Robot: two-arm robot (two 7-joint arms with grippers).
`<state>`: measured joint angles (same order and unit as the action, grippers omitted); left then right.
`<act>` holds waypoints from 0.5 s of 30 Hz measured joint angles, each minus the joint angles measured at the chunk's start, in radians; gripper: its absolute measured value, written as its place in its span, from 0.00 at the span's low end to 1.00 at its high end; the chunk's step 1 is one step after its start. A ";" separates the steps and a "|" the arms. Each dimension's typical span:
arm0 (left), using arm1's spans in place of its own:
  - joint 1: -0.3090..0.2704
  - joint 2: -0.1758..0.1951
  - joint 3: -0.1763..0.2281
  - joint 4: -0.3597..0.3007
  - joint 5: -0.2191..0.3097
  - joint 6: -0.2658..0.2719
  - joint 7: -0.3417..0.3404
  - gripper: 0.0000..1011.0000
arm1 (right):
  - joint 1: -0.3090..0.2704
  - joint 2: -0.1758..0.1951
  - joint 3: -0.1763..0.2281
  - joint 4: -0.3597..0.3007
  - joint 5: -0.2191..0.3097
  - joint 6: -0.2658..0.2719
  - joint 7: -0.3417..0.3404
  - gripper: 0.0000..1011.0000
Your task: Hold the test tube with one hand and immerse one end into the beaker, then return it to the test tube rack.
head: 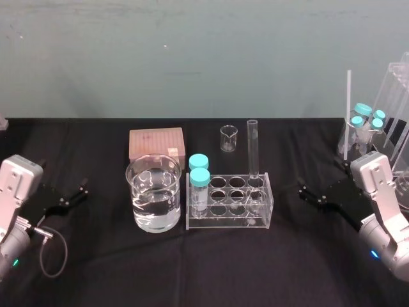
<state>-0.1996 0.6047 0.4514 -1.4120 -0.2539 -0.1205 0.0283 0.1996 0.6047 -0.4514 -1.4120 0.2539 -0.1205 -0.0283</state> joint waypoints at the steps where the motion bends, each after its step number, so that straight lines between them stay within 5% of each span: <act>1: 0.000 0.000 0.000 0.000 0.000 0.000 0.000 0.99 | 0.000 0.000 0.000 0.000 0.000 0.000 0.000 0.99; 15: 0.000 0.000 0.000 0.000 0.000 0.000 0.000 0.99 | -0.001 0.000 0.004 0.000 0.001 -0.001 0.002 0.99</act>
<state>-0.1995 0.6047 0.4514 -1.4120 -0.2539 -0.1205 0.0283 0.1983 0.6043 -0.4471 -1.4120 0.2550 -0.1213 -0.0265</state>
